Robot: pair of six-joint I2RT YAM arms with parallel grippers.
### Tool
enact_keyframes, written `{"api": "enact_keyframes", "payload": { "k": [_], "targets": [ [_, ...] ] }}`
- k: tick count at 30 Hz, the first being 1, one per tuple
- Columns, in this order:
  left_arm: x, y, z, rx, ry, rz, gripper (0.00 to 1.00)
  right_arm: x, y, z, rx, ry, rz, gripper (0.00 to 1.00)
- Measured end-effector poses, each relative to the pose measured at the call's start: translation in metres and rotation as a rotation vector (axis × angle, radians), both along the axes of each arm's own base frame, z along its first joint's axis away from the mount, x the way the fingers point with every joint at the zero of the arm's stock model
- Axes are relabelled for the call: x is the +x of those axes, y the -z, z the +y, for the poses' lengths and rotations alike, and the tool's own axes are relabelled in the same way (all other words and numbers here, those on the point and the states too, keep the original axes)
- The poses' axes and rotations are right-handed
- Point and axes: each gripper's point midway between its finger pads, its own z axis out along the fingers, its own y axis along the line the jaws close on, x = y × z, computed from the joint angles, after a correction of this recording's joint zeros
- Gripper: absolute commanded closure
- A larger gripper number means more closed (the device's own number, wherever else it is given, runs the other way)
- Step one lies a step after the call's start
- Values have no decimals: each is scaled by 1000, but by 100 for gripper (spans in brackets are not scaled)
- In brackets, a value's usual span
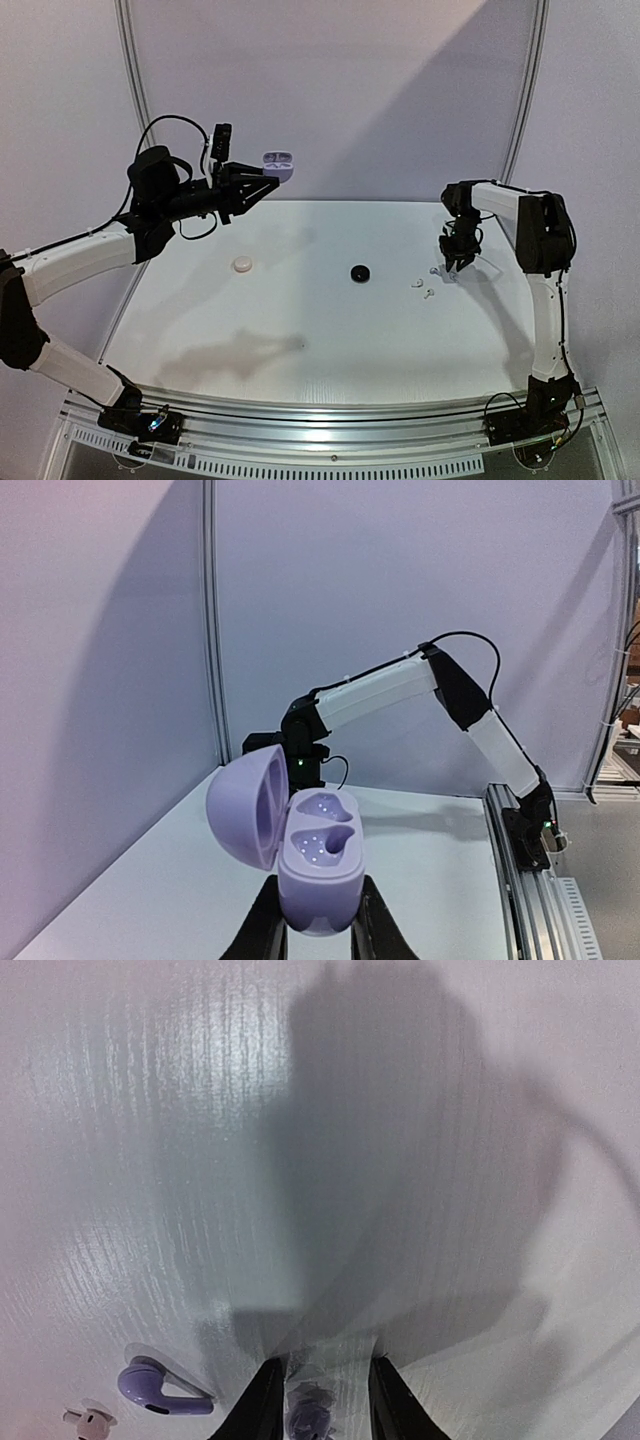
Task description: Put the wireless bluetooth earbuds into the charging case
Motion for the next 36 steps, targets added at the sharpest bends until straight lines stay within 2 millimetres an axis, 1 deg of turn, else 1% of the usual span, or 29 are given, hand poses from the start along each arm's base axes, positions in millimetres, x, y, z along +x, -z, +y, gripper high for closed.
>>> {"api": "enact_keyframes", "payload": {
  "k": [2,9,17,28,32,36],
  "targets": [
    [0,0,0,0,0,0,100,-1,0,0,5,-2,-1,65],
    [0,0,0,1,0,-2,100,-7,0,3,42,-58,-10,65],
    [0,0,0,1,0,-3,100,-13,1,3,47,-141,-1,72],
    [0,0,0,3,-1,-11,100,-17,0,6,56,-152,0,70],
    [0,0,0,4,-1,-15,100,-20,1,7,40,-169,5,74],
    [0,0,0,5,-2,-17,100,-21,1,7,31,-175,7,75]
  ]
}}
